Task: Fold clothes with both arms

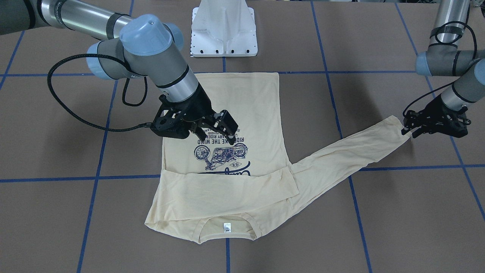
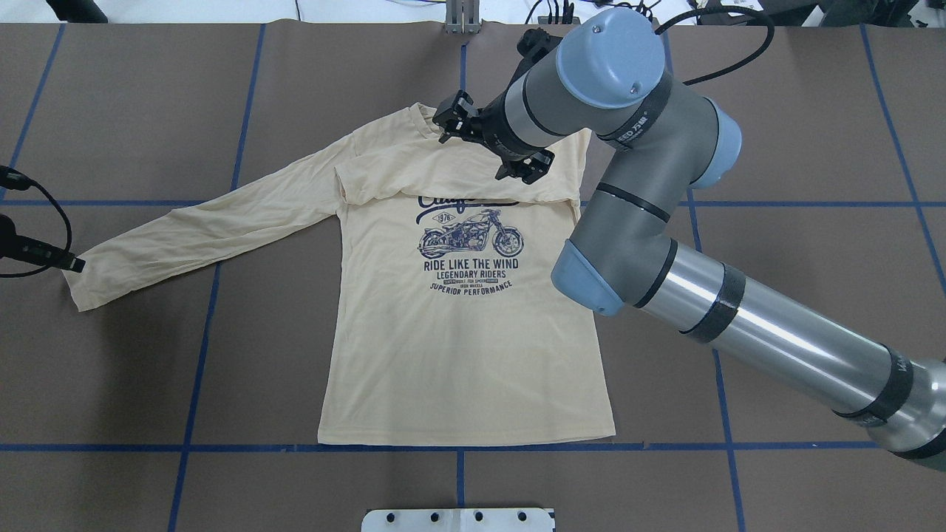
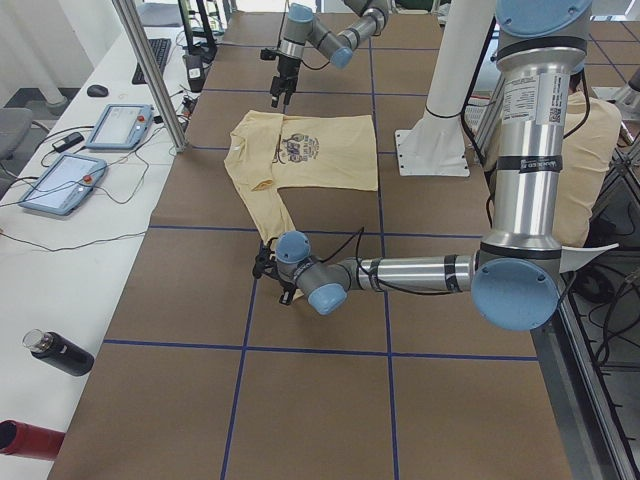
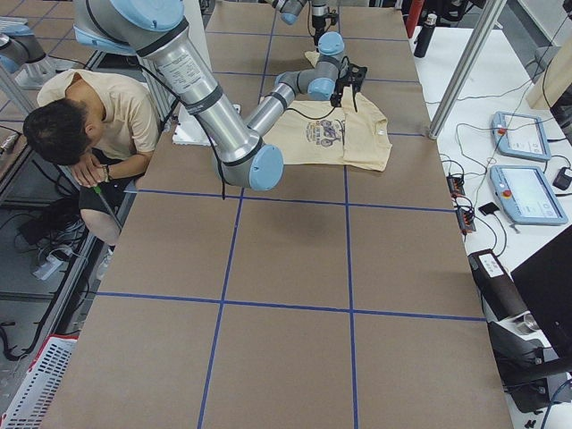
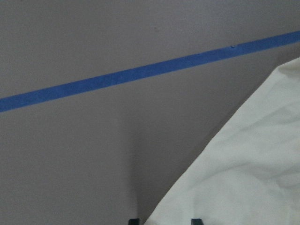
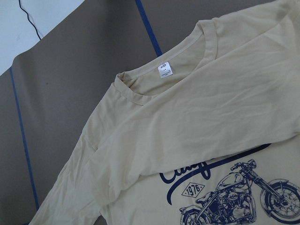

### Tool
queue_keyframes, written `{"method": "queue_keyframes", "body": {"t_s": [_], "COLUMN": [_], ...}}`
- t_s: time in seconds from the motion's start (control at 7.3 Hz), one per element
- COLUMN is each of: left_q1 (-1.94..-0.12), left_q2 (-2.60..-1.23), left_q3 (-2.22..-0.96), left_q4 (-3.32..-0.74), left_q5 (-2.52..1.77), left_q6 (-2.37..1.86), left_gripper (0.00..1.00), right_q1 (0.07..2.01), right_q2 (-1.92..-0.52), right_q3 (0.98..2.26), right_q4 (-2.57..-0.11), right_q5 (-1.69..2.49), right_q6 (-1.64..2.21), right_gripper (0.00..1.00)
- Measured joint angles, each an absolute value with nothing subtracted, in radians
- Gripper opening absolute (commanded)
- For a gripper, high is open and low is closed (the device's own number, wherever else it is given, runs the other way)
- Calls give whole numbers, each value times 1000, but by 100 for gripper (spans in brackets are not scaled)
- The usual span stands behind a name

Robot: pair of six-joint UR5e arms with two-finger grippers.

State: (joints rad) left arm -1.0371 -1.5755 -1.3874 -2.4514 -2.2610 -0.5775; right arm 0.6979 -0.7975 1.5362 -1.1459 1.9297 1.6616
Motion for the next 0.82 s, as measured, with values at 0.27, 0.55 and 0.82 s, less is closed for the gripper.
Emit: {"method": "queue_keyframes", "body": {"t_s": [0.27, 0.55, 0.82], "left_q1": [-1035, -1034, -1035], "left_q2": [-1575, -1572, -1565], "left_q3": [-1384, -1387, -1390], "left_q4": [-2453, -2454, -2455], "left_q5": [-2263, -2263, -2263], "left_q6": [-579, -580, -580], "left_gripper": [46, 46, 46], "right_q1": [688, 677, 670], "right_q2": [-795, -791, -790], "right_q3": [1536, 1537, 1537], "right_q4": [-1146, -1146, -1146], "right_q5": [1915, 1896, 1883], "right_q6": [1665, 1666, 1667], "right_gripper": [99, 99, 99]}}
